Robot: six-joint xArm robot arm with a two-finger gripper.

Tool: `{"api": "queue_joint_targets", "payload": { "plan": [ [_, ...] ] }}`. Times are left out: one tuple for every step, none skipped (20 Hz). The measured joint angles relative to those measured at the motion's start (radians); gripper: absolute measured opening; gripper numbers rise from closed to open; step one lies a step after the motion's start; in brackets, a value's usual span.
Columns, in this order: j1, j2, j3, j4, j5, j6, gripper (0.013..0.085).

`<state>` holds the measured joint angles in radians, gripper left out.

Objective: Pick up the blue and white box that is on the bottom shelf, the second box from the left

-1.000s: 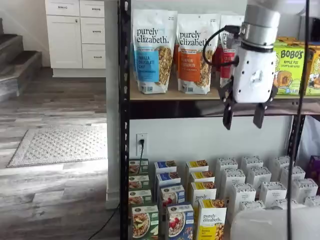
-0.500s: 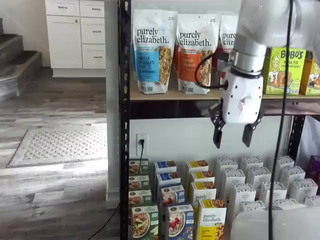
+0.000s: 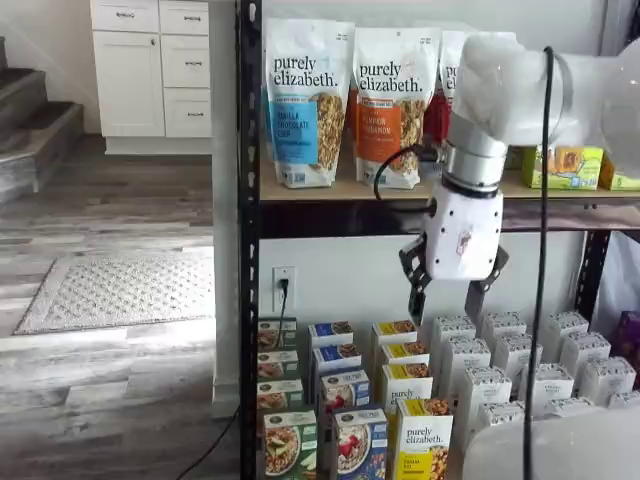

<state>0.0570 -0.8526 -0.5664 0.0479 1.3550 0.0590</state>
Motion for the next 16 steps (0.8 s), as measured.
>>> {"api": "queue_joint_targets", "payload": {
  "plan": [
    [0.002, 0.01, 0.008, 0.004, -0.016, 0.001, 0.085],
    [0.005, 0.02, 0.018, 0.009, -0.033, 0.001, 0.085],
    [0.006, 0.028, 0.025, 0.015, -0.048, 0.001, 0.085],
    [0.007, 0.035, 0.033, 0.022, -0.065, -0.002, 0.085],
    [0.008, 0.043, 0.04, 0.028, -0.082, -0.003, 0.085],
    [0.012, 0.052, 0.05, 0.03, -0.104, -0.002, 0.085],
    [0.018, 0.058, 0.059, 0.025, -0.126, 0.004, 0.085],
    [0.023, 0.068, 0.069, 0.02, -0.153, 0.01, 0.085],
    [0.026, 0.078, 0.074, 0.017, -0.17, 0.013, 0.085],
    [0.029, 0.088, 0.077, 0.013, -0.181, 0.016, 0.085],
    [0.031, 0.099, 0.081, 0.01, -0.194, 0.019, 0.085],
    [0.032, 0.107, 0.085, 0.008, -0.208, 0.02, 0.085],
    [0.032, 0.113, 0.091, 0.007, -0.223, 0.02, 0.085],
    [0.032, 0.12, 0.096, 0.008, -0.239, 0.018, 0.085],
    [0.03, 0.132, 0.099, 0.008, -0.256, 0.016, 0.085],
    [0.029, 0.143, 0.101, 0.008, -0.266, 0.014, 0.085]
  ]
}}
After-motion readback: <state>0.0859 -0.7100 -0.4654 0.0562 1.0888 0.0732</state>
